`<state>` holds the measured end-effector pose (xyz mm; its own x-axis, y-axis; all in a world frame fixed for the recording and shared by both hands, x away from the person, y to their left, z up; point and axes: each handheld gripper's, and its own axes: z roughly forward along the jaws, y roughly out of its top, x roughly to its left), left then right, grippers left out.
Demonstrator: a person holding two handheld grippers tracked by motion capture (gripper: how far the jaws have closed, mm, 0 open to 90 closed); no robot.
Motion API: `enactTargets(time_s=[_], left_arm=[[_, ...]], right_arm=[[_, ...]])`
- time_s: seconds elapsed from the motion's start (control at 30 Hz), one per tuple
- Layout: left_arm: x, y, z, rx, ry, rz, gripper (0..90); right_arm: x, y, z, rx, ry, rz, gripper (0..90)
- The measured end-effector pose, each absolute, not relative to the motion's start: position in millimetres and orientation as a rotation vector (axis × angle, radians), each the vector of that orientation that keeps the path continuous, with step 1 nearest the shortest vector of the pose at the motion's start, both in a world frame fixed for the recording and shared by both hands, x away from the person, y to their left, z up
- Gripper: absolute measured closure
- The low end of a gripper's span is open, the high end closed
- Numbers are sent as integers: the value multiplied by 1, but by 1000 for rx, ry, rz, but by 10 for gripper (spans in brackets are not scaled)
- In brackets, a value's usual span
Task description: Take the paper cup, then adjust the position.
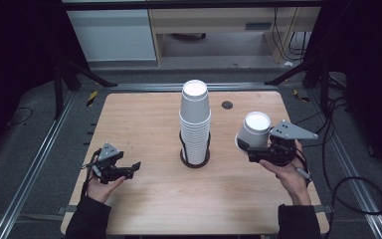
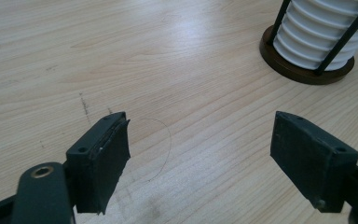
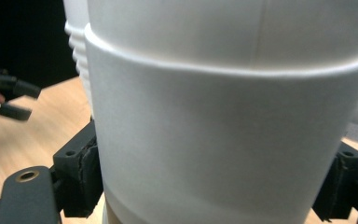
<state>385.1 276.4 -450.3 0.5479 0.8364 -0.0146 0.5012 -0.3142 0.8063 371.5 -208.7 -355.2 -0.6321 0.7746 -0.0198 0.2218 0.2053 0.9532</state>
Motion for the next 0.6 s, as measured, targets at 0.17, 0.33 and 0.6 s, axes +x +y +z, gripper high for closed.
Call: enactTargets(time_s=[0.17, 0.33, 0.6], left_arm=[[384, 273, -449, 1993, 1060, 516, 196], [382, 267, -446, 2008, 1034, 503, 196], [380, 264, -444, 2016, 1009, 480, 197]], right_arm=[[370, -208, -369, 923, 2028, 1427, 156], [371, -200, -384, 905, 2094, 1393, 156], [370, -184, -391, 844, 2163, 1381, 155]])
